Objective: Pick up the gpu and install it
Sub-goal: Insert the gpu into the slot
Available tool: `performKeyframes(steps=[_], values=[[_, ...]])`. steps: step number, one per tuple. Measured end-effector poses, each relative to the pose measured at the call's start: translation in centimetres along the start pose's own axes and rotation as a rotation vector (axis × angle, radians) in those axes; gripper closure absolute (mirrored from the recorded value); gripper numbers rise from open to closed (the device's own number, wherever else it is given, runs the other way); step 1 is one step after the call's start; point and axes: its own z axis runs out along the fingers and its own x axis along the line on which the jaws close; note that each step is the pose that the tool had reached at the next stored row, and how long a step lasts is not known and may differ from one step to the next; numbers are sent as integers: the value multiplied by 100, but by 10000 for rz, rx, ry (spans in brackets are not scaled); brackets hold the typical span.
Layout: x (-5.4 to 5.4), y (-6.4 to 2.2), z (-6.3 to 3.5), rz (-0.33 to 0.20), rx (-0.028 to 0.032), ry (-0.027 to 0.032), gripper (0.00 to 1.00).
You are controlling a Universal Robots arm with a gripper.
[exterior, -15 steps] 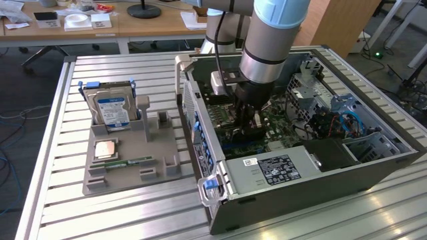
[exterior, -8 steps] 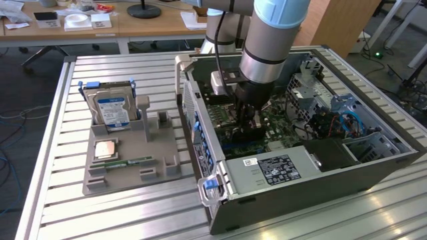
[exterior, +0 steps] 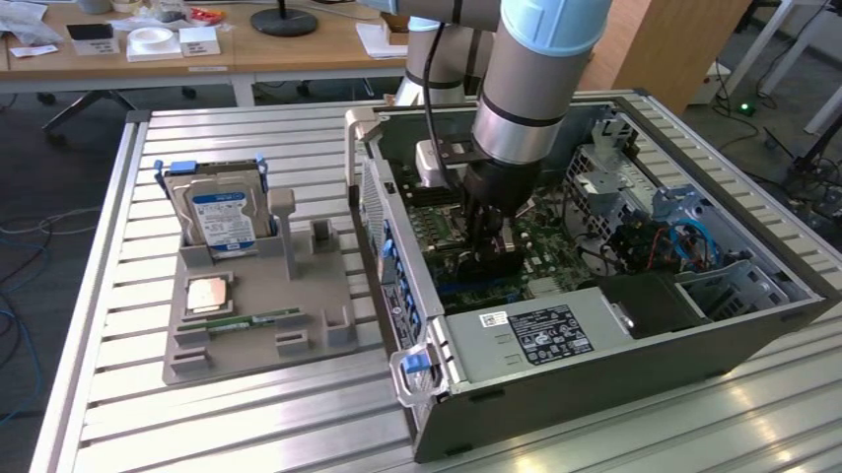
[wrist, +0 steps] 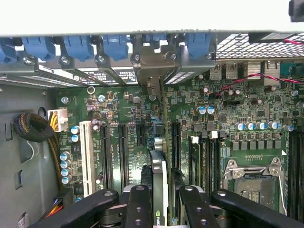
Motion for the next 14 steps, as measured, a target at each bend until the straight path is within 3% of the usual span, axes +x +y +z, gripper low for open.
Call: performKeyframes(steps=[7,14], values=[[0,1,0,0,1,0,73],[1,11,-3,-4,42,-3,73]])
